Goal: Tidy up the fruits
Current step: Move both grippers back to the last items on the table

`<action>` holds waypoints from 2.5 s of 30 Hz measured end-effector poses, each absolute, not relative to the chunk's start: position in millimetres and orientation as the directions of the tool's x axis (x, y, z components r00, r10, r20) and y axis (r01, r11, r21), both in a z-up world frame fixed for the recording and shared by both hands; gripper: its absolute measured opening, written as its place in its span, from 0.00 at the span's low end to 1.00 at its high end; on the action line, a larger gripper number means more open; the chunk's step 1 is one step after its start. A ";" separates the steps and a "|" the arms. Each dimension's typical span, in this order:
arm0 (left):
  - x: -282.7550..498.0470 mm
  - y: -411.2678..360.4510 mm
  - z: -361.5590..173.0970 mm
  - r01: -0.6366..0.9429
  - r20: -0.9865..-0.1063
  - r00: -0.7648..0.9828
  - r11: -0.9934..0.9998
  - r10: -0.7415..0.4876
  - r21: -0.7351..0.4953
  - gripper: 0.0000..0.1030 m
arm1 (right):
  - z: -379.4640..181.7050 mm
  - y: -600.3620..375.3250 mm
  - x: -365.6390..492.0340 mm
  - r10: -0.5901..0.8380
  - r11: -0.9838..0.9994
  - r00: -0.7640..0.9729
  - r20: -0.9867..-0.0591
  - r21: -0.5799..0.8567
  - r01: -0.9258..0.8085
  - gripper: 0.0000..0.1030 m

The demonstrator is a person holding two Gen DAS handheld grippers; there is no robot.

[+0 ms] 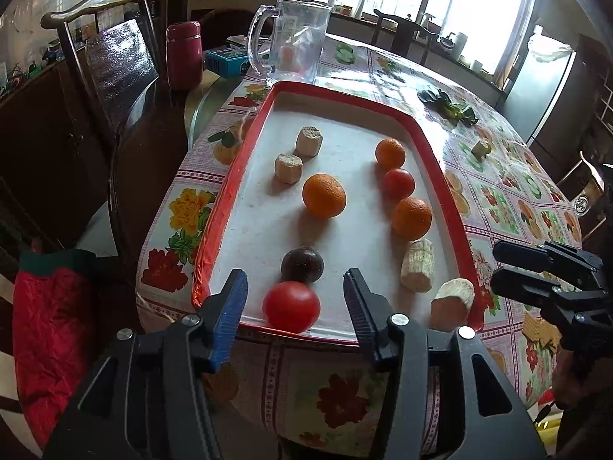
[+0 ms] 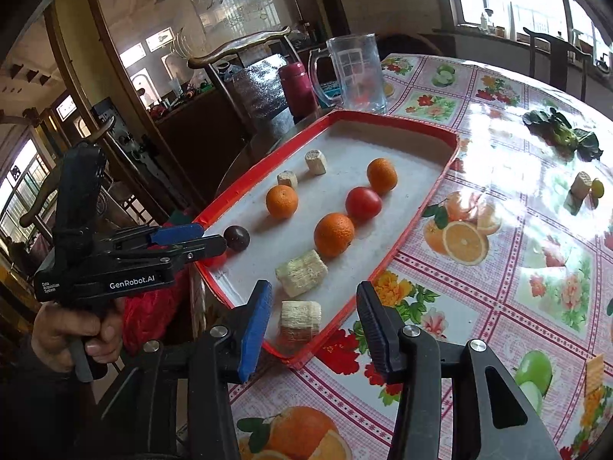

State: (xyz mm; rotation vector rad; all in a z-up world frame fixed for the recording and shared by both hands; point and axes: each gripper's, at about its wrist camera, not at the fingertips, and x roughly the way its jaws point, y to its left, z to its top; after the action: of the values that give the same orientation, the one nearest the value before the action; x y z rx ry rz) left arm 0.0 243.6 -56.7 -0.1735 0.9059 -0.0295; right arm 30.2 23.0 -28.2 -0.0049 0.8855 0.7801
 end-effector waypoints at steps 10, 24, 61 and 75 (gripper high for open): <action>12.1 210.1 -44.7 0.018 -0.770 0.623 0.986 -0.139 -0.163 0.49 | -28.7 -44.3 45.4 0.555 0.805 0.451 -0.699 0.314 -0.504 0.46; 42.4 123.2 -31.7 0.193 -0.757 0.604 0.967 -0.249 -0.164 0.49 | -32.0 -156.6 80.4 0.436 0.899 0.571 -0.695 0.315 -0.303 0.46; 279.5 -74.9 -76.4 0.321 -0.800 0.518 0.935 -0.304 -0.147 0.26 | -60.2 -256.1 239.9 0.363 0.923 0.638 -0.679 0.355 -0.147 0.45; 234.9 -24.3 -53.9 0.310 -0.774 0.530 0.929 -0.346 -0.203 0.19 | -87.1 -195.3 304.8 0.275 0.961 0.607 -0.746 0.197 -0.193 0.24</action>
State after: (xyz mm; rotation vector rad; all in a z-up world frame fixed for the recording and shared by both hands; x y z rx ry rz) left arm 234.9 -24.3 -53.9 -0.0419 0.9331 -0.3912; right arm 304.8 -195.3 -87.1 0.1001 0.8784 0.2711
